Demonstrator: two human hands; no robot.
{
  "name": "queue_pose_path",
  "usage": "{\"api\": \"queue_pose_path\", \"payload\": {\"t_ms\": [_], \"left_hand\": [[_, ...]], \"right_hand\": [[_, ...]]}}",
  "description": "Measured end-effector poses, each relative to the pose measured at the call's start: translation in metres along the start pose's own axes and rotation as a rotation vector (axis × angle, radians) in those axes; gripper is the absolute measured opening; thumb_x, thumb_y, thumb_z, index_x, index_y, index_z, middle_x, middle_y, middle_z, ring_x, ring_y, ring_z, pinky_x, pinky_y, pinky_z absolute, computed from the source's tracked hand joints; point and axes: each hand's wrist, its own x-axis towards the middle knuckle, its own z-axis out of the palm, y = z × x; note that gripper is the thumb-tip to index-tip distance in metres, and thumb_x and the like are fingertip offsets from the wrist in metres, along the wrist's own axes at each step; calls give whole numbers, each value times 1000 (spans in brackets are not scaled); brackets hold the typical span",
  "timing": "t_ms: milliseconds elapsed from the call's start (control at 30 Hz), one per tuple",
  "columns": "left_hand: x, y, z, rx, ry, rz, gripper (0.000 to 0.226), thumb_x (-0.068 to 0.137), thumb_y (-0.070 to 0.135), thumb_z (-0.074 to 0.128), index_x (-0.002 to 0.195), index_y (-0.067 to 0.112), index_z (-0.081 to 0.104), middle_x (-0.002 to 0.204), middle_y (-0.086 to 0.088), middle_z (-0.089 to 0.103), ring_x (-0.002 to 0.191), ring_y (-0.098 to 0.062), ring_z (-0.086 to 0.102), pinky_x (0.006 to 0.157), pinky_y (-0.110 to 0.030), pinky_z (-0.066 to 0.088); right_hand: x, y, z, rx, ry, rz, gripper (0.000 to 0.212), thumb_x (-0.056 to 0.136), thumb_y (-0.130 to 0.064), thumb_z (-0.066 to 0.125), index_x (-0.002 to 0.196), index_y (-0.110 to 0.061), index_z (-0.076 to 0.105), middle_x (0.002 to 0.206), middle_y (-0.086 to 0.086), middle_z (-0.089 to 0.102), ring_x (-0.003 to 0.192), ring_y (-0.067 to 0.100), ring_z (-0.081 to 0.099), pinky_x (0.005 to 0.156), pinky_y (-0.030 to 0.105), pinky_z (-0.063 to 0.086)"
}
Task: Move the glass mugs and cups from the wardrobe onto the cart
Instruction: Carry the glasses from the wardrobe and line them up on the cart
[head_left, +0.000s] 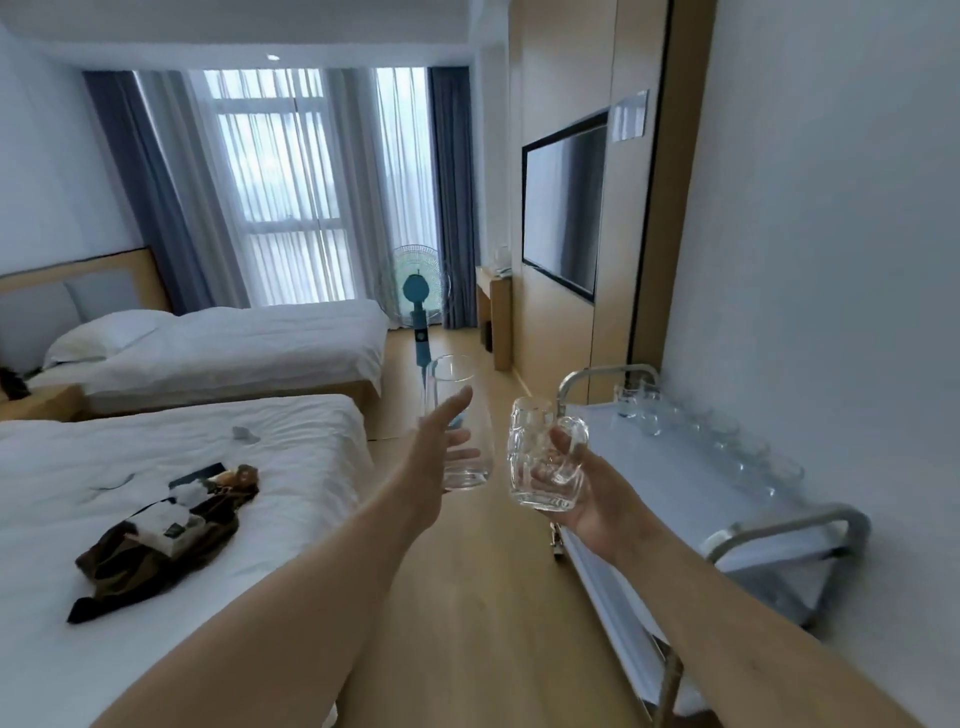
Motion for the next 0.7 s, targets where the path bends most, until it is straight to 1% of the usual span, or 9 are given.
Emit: {"api": "queue_pose_path", "payload": {"t_ms": [100, 133, 233, 300, 400, 467, 500, 600, 700], "left_hand": [[34, 2, -1, 14, -77, -16, 89, 58, 64, 80, 127, 13, 58, 113, -12, 71, 94, -32, 73, 78, -45, 60], [44, 2, -1, 29, -99, -24, 85, 59, 64, 80, 124, 13, 60, 110, -11, 72, 93, -32, 74, 81, -47, 60], [72, -3, -2, 46, -157, -59, 73, 57, 65, 81, 109, 16, 64, 102, -10, 73, 88, -31, 74, 81, -48, 61], [89, -7, -2, 29, -186, -82, 66, 60, 65, 78, 103, 17, 64, 95, -9, 74, 79, -29, 74, 70, -42, 59], [113, -15, -2, 1, -223, -120, 57, 69, 61, 79, 99, 14, 66, 77, -6, 74, 66, -27, 71, 59, -36, 58], [125, -22, -2, 5, -237, -147, 59, 66, 61, 81, 101, 15, 67, 82, -8, 73, 68, -29, 71, 58, -36, 58], [131, -25, -1, 11, -248, -163, 61, 65, 61, 81, 103, 16, 66, 85, -10, 72, 69, -30, 70, 58, -36, 58], [149, -32, 4, 27, -284, -197, 61, 65, 61, 81, 103, 16, 66, 85, -11, 73, 67, -30, 70, 54, -34, 58], [172, -36, 12, 52, -307, -205, 61, 65, 63, 81, 100, 15, 68, 87, -13, 74, 68, -30, 71, 57, -36, 59]], "right_hand": [[21, -5, 0, -30, 35, -58, 105, 49, -41, 100, 139, -7, 58, 128, 21, 61, 117, 40, 56, 110, 59, 41], [26, -4, -1, -40, 33, -67, 104, 51, -42, 99, 140, -7, 58, 131, 21, 61, 121, 42, 56, 112, 60, 39], [41, 0, -14, -19, 78, -76, 76, 71, -40, 84, 138, -11, 61, 140, 23, 57, 128, 45, 55, 113, 62, 36], [51, 3, -21, -15, 144, -88, 70, 66, -39, 91, 127, -14, 70, 127, 20, 67, 112, 39, 66, 108, 59, 44], [62, 9, -30, 7, 259, -101, 57, 85, -35, 75, 136, -12, 62, 122, 17, 69, 107, 37, 68, 108, 60, 44], [67, 13, -36, 23, 310, -99, 52, 94, -35, 66, 140, -11, 58, 128, 20, 66, 115, 40, 65, 107, 59, 45], [69, 15, -38, 17, 330, -89, 52, 93, -37, 66, 137, -10, 60, 129, 20, 66, 115, 40, 65, 103, 56, 50], [79, 18, -41, 22, 383, -65, 52, 88, -40, 73, 128, -8, 65, 111, 17, 72, 98, 35, 71, 87, 47, 60], [94, 15, -50, 17, 423, -84, 49, 85, -38, 75, 125, -10, 69, 106, 15, 73, 94, 33, 72, 89, 48, 59]]}}
